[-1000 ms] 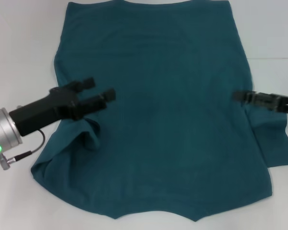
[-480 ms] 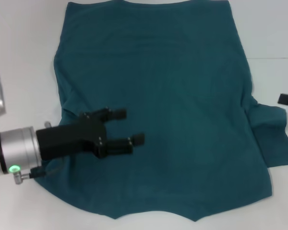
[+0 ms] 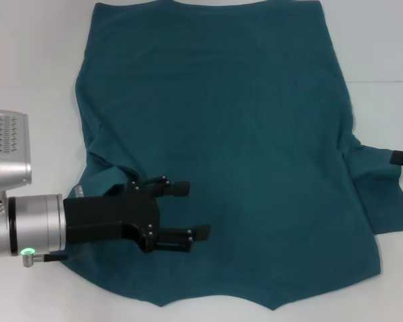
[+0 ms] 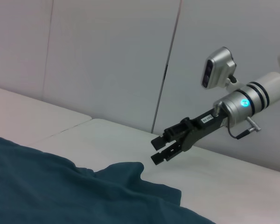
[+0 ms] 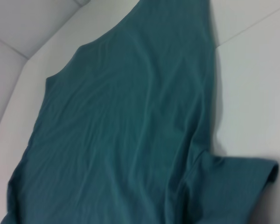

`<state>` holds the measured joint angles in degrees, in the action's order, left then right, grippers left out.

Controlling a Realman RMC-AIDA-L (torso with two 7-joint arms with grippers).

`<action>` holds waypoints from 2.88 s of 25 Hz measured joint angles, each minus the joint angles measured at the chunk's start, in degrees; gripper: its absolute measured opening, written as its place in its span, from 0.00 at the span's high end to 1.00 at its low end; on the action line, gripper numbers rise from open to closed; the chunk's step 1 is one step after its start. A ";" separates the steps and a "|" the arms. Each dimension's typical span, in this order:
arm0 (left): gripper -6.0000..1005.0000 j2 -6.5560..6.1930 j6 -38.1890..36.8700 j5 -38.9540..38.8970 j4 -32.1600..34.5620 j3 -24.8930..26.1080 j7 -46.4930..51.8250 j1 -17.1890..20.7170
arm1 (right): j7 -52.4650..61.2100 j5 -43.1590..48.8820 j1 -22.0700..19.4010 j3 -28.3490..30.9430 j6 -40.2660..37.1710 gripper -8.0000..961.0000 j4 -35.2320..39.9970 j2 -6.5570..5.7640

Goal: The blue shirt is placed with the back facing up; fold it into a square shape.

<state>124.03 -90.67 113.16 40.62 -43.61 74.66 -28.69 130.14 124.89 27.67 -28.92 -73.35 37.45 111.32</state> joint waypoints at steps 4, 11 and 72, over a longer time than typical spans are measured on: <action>0.07 0.04 1.38 -0.01 -0.36 0.01 -1.16 -0.34 | -1.69 -0.57 0.34 0.51 3.38 0.06 0.25 1.37; 0.07 -0.07 6.30 0.10 -0.93 0.01 -2.16 -1.41 | -4.21 -1.18 1.26 0.35 7.99 0.06 -0.88 3.64; 0.07 -0.11 8.48 -0.21 -1.41 0.43 0.20 -1.76 | -25.09 -14.28 1.01 5.00 16.32 0.99 -10.53 2.49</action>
<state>123.92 -82.20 112.95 39.21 -43.18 74.86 -30.46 105.05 110.62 28.69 -23.92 -57.03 26.92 113.81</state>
